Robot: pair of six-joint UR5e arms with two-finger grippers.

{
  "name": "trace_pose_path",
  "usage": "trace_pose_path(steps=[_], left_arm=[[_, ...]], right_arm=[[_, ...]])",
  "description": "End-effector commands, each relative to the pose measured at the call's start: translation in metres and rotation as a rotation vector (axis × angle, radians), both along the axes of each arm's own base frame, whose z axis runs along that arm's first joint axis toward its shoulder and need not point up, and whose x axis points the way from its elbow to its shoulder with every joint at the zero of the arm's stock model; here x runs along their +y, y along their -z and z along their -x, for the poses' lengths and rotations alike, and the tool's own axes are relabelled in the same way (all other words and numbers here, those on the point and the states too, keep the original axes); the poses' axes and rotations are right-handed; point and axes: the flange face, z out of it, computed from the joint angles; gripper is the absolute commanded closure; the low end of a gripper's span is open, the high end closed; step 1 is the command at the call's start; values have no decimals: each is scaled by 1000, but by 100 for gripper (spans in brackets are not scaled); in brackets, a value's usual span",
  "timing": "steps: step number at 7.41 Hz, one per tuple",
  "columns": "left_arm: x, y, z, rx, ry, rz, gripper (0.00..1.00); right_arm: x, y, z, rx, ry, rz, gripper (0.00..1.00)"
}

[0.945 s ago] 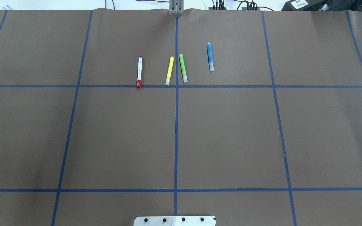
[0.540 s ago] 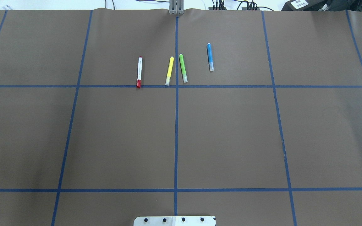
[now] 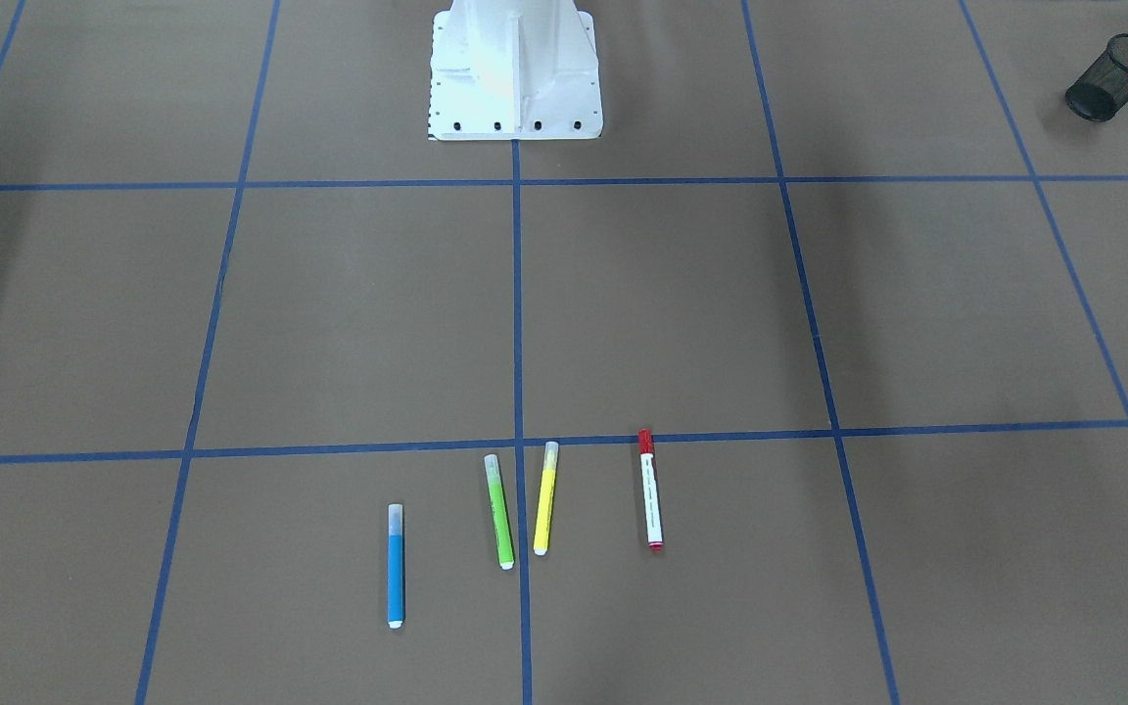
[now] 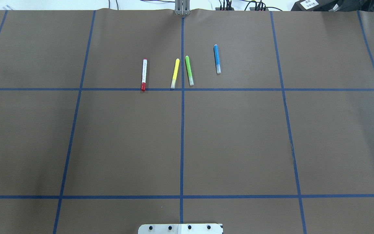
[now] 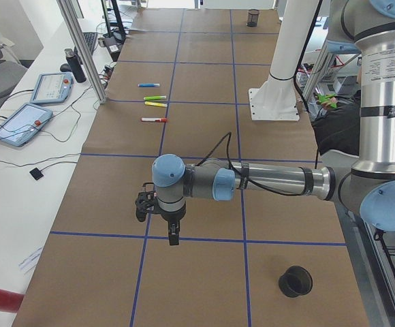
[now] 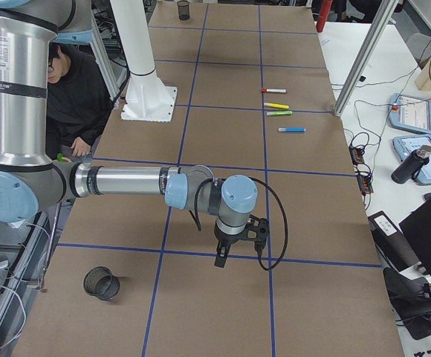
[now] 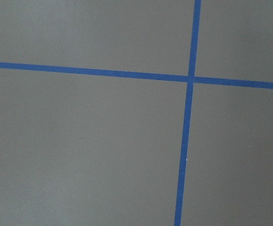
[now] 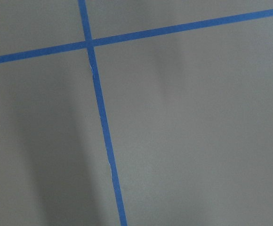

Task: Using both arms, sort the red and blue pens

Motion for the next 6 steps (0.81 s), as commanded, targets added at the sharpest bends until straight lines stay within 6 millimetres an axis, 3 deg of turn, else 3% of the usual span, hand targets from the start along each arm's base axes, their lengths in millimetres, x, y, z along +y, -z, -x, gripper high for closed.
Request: trace_pose_path(steps=[1, 3, 4, 5, 6], left_arm=[[2, 2, -2, -1, 0, 2, 0], [-2, 3, -3, 0, -1, -1, 0], [-16, 22, -4, -4, 1, -40, 0], [-43, 50, -4, -2, 1, -89, 0], [-59, 67, -10, 3, 0, -114, 0]], right_arm=[[0, -1, 0, 3, 2, -1, 0], [-10, 8, 1, 1, -7, -14, 0], [-30, 25, 1, 4, -4, -51, 0], [-62, 55, 7, 10, 13, -113, 0], [-83, 79, 27, 11, 50, -158, 0]])
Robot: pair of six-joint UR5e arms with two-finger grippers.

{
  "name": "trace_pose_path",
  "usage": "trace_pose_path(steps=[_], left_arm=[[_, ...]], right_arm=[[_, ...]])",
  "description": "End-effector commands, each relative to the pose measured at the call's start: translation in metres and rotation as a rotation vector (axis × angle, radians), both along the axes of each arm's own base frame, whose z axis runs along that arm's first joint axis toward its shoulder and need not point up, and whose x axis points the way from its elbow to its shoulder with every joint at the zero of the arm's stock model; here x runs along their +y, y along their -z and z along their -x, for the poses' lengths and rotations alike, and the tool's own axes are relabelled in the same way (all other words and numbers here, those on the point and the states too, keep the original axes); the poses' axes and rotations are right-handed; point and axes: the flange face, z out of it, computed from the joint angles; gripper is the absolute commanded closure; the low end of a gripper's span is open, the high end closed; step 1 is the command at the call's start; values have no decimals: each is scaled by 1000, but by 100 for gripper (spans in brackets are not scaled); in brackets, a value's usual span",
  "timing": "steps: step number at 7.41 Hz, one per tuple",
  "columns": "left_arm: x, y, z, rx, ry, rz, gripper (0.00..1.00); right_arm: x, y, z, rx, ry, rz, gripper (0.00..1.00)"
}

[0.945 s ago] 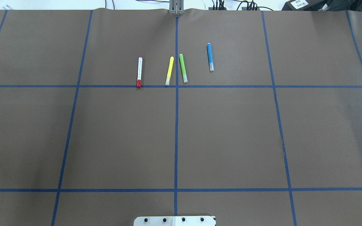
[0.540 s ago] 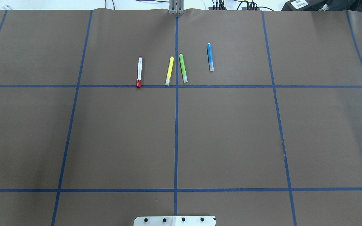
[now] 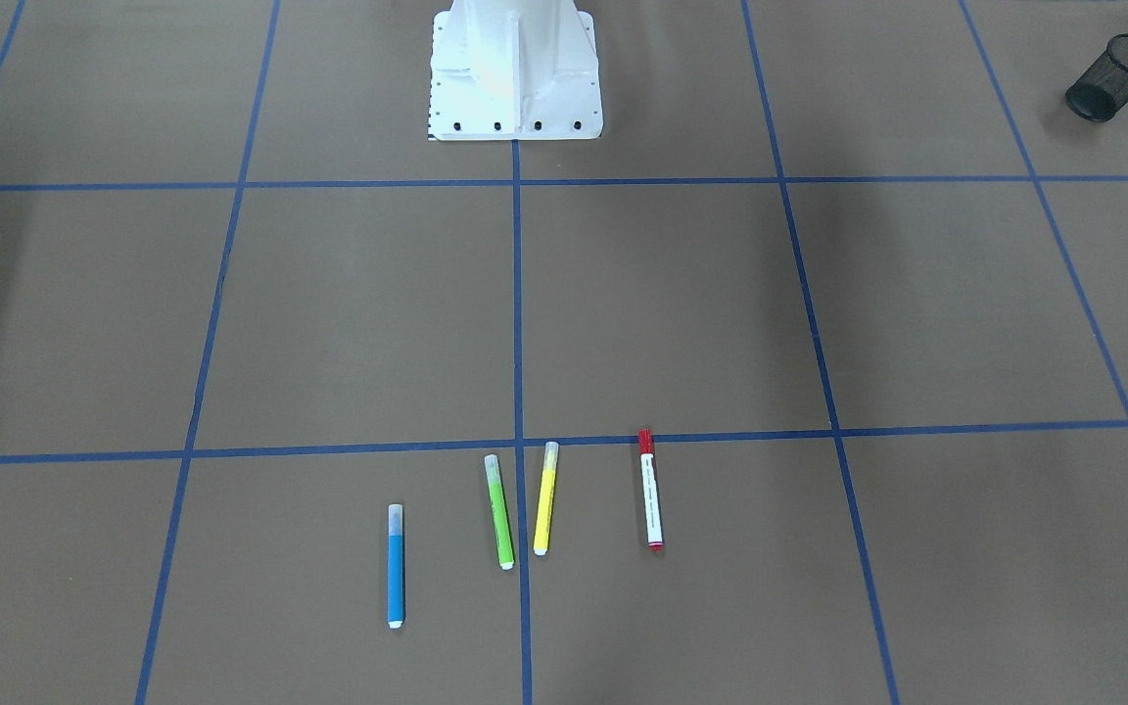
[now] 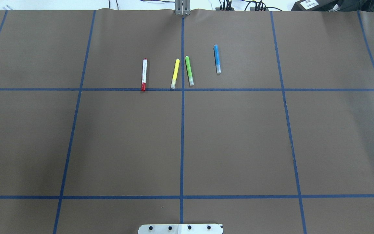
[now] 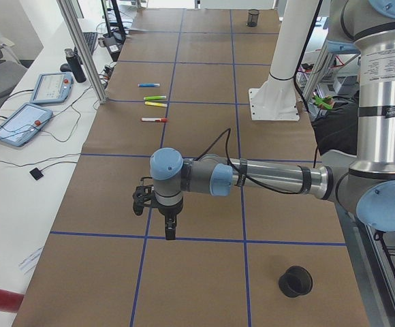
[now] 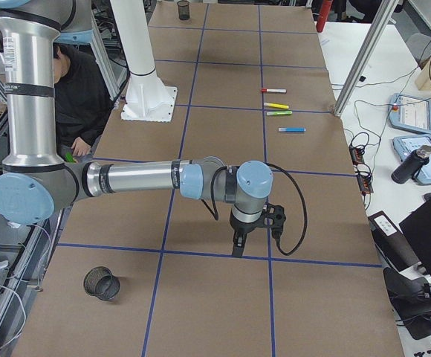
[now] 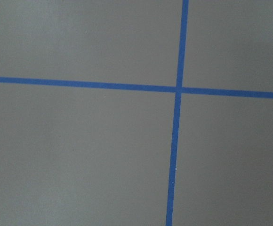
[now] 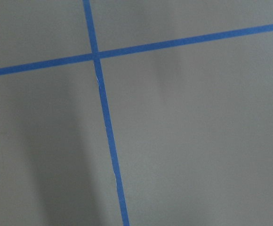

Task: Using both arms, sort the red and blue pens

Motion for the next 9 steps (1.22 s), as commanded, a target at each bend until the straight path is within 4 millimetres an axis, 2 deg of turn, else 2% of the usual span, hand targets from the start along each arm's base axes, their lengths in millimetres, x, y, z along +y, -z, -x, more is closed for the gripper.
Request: trace_pose_path(steps=[1, 2, 4, 5, 6, 7, 8, 9], left_arm=[[-48, 56, -39, 3, -62, -96, 0], [-68, 75, -82, 7, -131, -111, 0], [-112, 151, -95, 17, -142, -189, 2], [-134, 179, -129, 24, -184, -202, 2], [-144, 194, -167, 18, -237, -151, 2], [-152, 230, -227, 12, -286, -159, 2], [-155, 254, -276, 30, -243, -118, 1], [-157, 279, -321, 59, -219, -97, 1]], right_arm=[[-33, 30, 30, 0, 52, -59, 0], [-32, 27, 39, -26, 71, -84, 0], [-40, 47, 57, -90, 86, -132, 0], [-61, 72, 81, -87, 101, -149, 0], [-79, 97, 103, -87, 107, -161, 0], [-93, 113, 129, -93, 121, -159, 0], [-119, 134, 150, -102, 121, -159, 0], [-133, 150, 175, -107, 152, -172, 0]])
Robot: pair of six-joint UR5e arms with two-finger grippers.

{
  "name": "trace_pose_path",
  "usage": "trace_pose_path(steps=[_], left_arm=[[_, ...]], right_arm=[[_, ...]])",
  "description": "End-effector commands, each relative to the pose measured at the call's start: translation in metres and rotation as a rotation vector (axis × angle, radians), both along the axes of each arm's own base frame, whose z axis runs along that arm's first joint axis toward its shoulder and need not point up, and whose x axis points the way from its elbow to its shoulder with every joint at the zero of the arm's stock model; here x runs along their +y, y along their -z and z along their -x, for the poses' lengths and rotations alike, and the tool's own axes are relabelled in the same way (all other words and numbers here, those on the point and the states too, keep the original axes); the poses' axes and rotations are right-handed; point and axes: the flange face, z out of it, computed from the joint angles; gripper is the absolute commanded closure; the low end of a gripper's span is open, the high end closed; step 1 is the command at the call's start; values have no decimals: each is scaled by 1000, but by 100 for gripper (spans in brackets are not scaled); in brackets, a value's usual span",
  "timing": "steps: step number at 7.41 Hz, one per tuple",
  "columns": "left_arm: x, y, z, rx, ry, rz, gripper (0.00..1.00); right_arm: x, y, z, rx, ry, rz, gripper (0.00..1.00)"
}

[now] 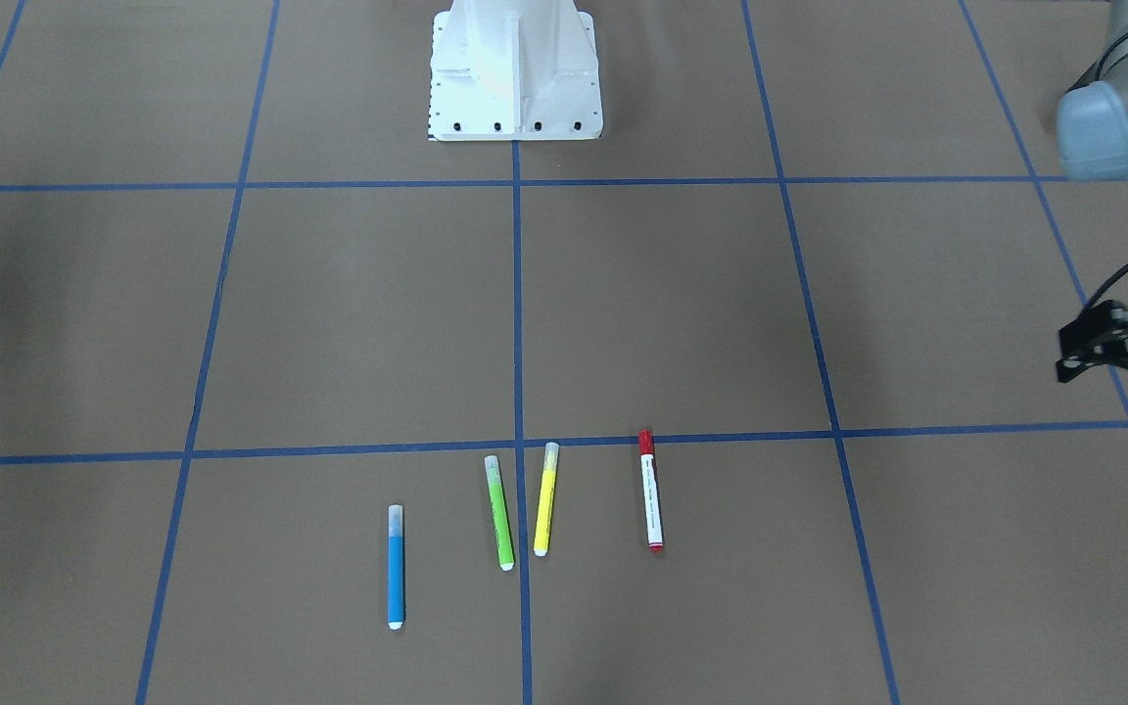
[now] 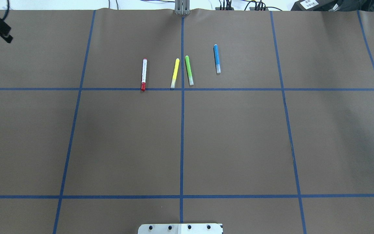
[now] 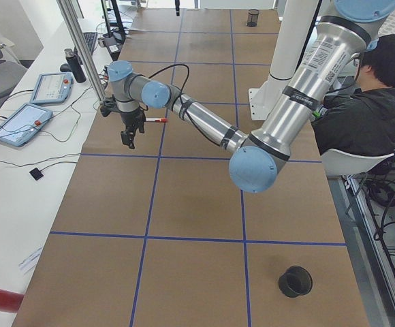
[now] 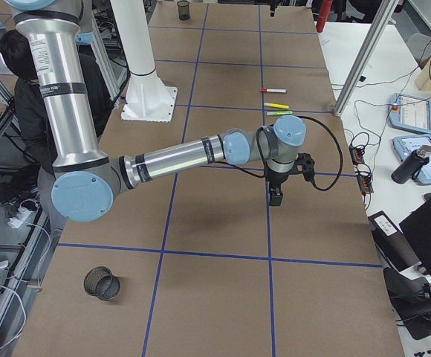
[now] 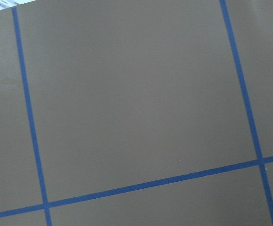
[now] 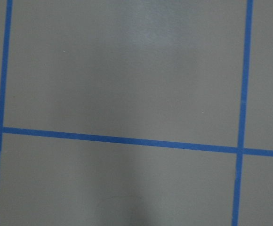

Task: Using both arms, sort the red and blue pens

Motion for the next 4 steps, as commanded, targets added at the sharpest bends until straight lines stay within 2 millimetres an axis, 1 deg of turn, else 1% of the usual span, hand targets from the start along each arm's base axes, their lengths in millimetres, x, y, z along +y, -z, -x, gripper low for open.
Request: trace_pose_path(steps=[1, 2, 3, 4], left_arm=[[2, 55, -124, 40, 32, 91, 1], [-20, 74, -161, 82, 98, 123, 1], [-24, 80, -215, 114, 97, 137, 1], [-31, 93, -243, 99, 129, 122, 2]], right_arm=[[-44, 42, 52, -13, 28, -4, 0], [-56, 61, 80, -17, 56, -18, 0], [-64, 79, 103, -21, 38, 8, 0], [-67, 101, 135, -31, 40, 18, 0]])
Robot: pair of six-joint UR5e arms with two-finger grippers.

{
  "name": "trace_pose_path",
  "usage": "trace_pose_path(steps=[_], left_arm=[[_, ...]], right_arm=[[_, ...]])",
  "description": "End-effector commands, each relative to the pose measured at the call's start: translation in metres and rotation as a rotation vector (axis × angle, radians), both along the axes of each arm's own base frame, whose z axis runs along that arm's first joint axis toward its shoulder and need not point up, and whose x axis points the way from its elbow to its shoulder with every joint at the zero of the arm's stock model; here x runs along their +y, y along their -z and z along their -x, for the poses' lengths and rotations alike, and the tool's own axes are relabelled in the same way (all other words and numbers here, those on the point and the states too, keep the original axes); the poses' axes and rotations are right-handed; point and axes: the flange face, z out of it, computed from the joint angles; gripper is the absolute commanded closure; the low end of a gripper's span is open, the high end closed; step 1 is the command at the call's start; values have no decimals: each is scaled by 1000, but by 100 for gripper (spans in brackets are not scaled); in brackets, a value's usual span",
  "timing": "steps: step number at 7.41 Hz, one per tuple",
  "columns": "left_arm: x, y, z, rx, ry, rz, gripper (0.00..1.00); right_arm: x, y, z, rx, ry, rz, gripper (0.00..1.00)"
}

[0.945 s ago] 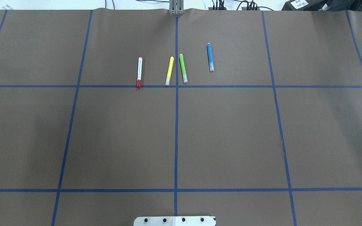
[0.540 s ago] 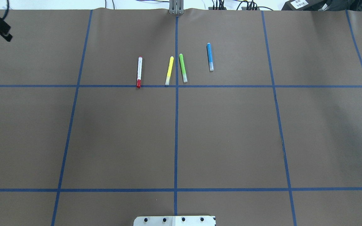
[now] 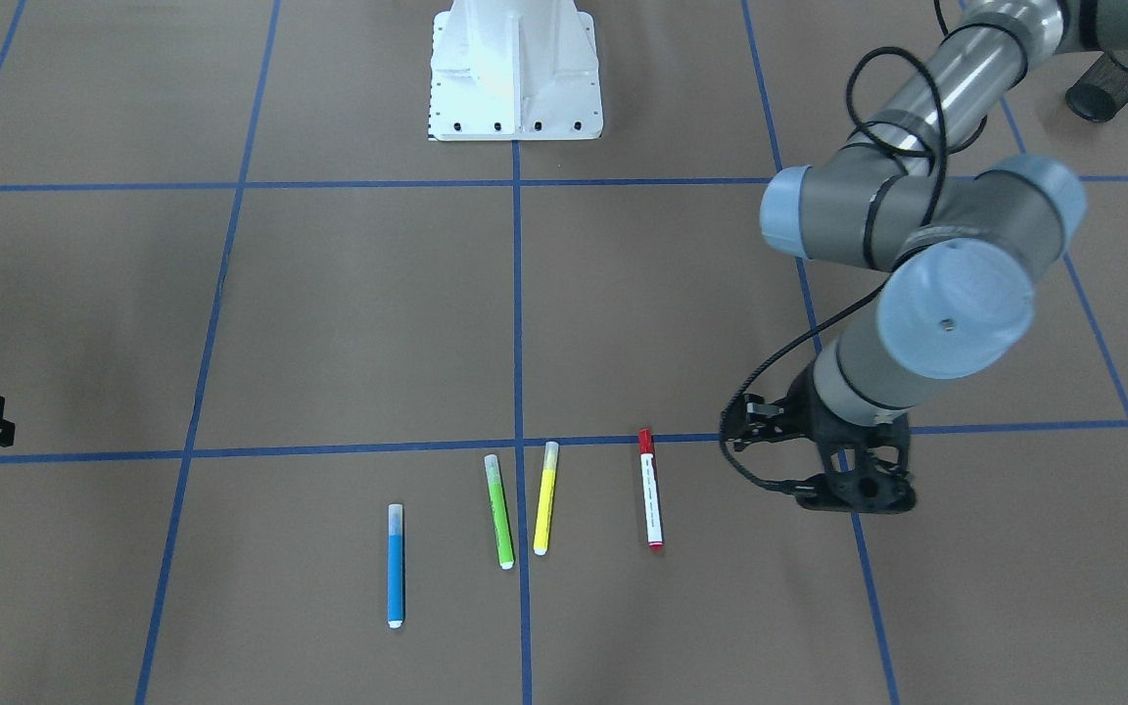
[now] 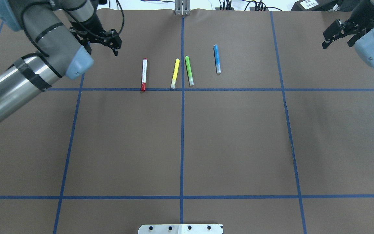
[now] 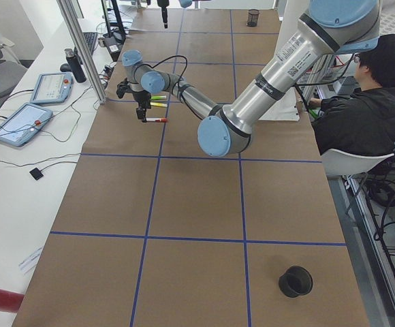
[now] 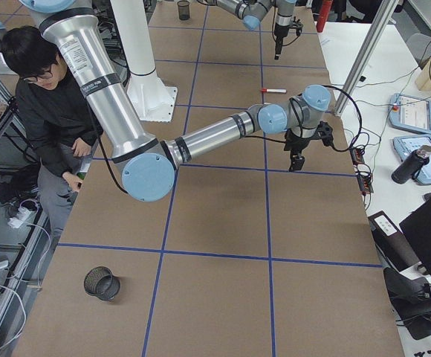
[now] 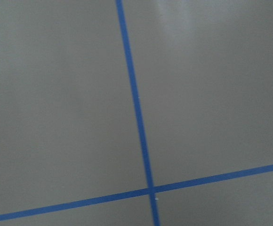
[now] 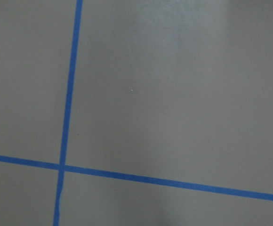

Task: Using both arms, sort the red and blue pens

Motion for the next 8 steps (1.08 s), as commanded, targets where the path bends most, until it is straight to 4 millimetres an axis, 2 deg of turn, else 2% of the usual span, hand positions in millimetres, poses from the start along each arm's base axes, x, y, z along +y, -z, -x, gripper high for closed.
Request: trace_pose_path(steps=[1, 2, 4, 6, 8], left_arm=[[-3, 23, -72, -17, 32, -5, 2], [0, 26, -87, -28, 28, -3, 4], [18, 3, -134, -36, 57, -22, 10], [25, -9, -149, -59, 52, -23, 13], [31, -15, -158, -67, 39, -16, 24]], right_arm=[[-5, 42, 71, 17, -20, 39, 0], [-10, 55, 95, 39, -26, 39, 0], [-13, 55, 101, 37, -31, 27, 0], [-16, 55, 103, 31, -52, 36, 0], [-15, 56, 107, 21, -57, 31, 0]])
